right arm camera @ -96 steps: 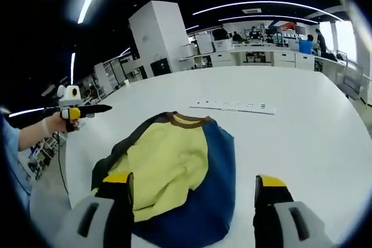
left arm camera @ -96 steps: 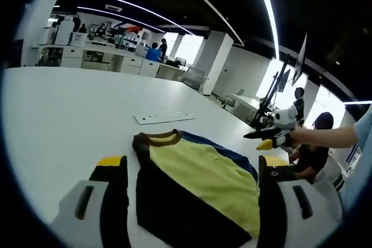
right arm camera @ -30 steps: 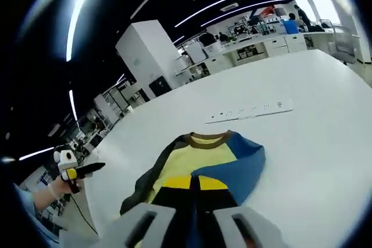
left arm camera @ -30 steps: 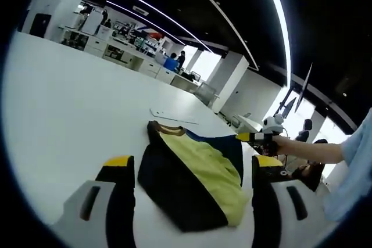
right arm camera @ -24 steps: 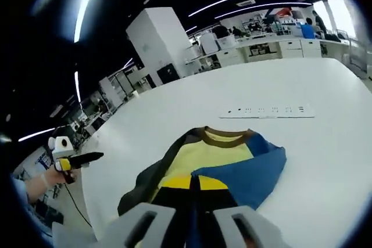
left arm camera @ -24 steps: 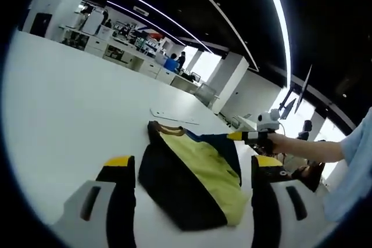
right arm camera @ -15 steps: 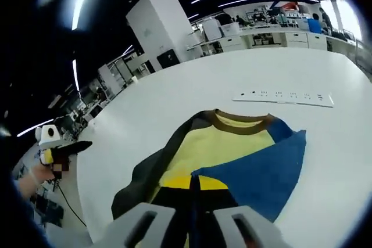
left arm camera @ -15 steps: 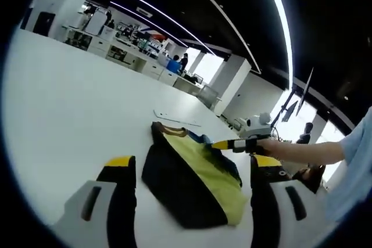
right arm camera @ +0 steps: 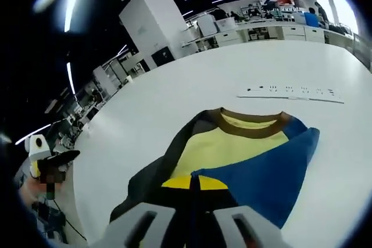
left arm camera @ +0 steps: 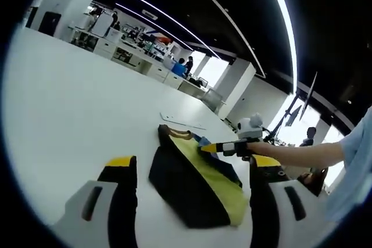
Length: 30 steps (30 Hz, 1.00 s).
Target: Fold the garment on the visible template until the final outline fits inside the template.
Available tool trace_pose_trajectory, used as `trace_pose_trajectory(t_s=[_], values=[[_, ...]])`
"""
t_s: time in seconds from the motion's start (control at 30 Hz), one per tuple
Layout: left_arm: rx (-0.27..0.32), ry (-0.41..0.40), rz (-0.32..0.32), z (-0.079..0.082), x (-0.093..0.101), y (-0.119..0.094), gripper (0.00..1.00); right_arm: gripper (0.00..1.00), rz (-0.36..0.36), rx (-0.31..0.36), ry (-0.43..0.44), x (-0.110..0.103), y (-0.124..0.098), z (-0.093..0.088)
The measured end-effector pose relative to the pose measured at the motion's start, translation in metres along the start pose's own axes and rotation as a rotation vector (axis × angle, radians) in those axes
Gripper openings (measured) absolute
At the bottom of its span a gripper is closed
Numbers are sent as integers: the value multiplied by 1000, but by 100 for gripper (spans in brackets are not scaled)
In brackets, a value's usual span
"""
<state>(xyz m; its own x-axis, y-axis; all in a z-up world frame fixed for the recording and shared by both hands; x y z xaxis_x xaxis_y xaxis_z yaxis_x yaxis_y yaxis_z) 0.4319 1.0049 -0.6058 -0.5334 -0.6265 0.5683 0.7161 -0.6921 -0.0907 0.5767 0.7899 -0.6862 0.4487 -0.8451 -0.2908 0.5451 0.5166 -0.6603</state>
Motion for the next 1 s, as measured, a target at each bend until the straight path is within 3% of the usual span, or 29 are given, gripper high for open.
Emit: trace_pose_trajectory(t_s=[0.43, 0.63, 0.7, 0.83, 0.97, 1.0], values=[[-9, -11, -1, -6, -1, 4, 76, 0, 22, -7, -18, -34, 22, 3], [-11, -16, -2, -8, -1, 4, 75, 0, 34, -44, -115, -33, 34, -13], [-9, -17, -2, -8, -1, 4, 75, 3, 26, -36, -166, -32, 33, -13], [-12, -18, -1, -9, -1, 5, 75, 12, 42, -7, -163, -32, 30, -8], [-15, -17, -6, -10, 1, 7, 75, 34, 41, 17, -159, -29, 27, -4], [-16, -17, -8, -10, 2, 7, 76, 39, 40, 39, -209, -27, 24, -2]])
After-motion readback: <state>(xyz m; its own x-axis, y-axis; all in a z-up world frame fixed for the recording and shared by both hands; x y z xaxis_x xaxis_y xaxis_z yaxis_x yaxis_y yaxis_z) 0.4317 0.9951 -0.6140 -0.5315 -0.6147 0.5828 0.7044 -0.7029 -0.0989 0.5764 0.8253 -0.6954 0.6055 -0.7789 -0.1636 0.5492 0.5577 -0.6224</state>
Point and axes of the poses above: the point that each gripper's makers call its tool centre point, and the gripper's own axes: y roughly forward along the fingers, x roughly to its right, z roughly out of its top, the point moved 4 cm from there along -y, roughly backward along the fingers, and after that the axes turned 10 degrees about -z, right-handed, at the moved point
